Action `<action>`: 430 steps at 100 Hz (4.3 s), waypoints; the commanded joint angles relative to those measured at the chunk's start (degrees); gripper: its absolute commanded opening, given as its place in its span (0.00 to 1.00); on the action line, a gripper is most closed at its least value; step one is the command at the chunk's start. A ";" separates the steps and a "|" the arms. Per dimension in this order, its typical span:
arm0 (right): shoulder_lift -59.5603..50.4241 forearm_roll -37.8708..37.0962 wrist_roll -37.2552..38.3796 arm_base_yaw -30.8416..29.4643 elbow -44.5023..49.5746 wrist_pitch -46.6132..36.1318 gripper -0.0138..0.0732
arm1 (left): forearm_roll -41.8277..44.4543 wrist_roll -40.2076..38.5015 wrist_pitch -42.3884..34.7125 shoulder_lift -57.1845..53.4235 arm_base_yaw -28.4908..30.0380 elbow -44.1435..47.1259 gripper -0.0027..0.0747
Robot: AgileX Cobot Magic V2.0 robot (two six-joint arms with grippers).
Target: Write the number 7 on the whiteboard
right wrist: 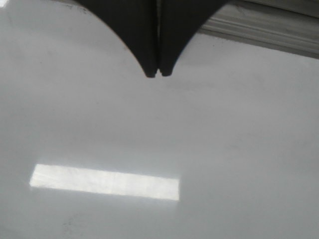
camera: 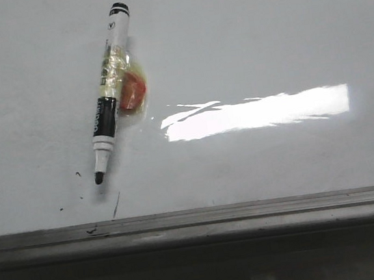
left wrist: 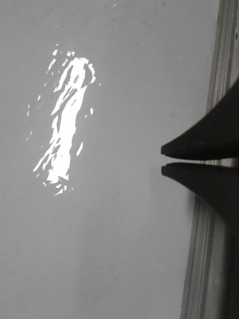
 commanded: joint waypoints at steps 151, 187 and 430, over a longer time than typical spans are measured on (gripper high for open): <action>-1.14 31.97 -0.28 0.01 0.82 -27.75 0.08 | -44.11 -1.09 -13.77 -1.68 -0.10 1.27 0.01; 2.89 19.59 -0.81 0.01 -15.47 -5.66 0.08 | -30.58 14.83 -10.05 0.99 -0.33 -10.12 0.01; 23.09 18.56 -10.17 11.00 -35.38 8.52 0.64 | -37.72 32.93 -12.31 68.88 -40.14 -34.36 0.01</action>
